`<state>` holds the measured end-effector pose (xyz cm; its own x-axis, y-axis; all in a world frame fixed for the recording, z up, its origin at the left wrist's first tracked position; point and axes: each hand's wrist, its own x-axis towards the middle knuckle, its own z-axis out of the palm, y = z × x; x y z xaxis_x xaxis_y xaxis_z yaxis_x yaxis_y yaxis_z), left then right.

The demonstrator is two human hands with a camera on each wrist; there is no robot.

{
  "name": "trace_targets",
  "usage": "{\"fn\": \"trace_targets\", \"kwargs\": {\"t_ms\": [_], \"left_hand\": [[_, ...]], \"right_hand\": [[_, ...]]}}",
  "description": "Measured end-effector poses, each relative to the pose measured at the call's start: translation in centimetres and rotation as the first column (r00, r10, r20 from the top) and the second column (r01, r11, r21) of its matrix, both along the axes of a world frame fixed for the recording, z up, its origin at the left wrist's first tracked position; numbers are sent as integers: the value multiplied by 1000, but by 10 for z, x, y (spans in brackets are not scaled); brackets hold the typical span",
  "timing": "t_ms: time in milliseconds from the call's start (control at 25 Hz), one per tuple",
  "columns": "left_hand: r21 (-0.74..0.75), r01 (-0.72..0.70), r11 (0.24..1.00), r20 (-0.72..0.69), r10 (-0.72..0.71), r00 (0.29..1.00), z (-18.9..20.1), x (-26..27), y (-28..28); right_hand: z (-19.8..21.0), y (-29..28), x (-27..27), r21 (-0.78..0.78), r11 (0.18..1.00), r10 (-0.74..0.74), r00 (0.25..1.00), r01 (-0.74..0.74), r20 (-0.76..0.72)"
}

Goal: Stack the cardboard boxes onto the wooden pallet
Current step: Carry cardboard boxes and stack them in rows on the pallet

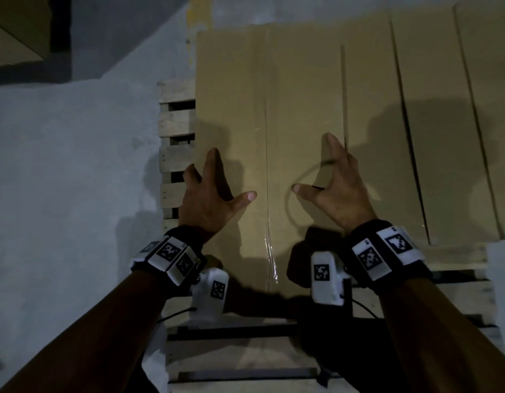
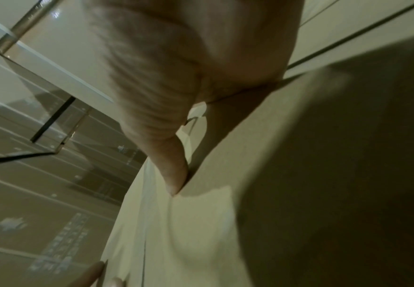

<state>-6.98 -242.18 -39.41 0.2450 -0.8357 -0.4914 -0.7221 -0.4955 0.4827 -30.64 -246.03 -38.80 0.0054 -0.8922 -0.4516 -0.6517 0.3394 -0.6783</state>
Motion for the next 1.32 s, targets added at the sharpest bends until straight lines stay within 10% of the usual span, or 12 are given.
{"fn": "trace_targets", "kwargs": {"t_ms": [1320], "left_hand": [[-12,-47,999,-40,46,998,-79,-28,-60]], "right_hand": [[-61,-26,-30,54,960,264,834,-273,-483]]}}
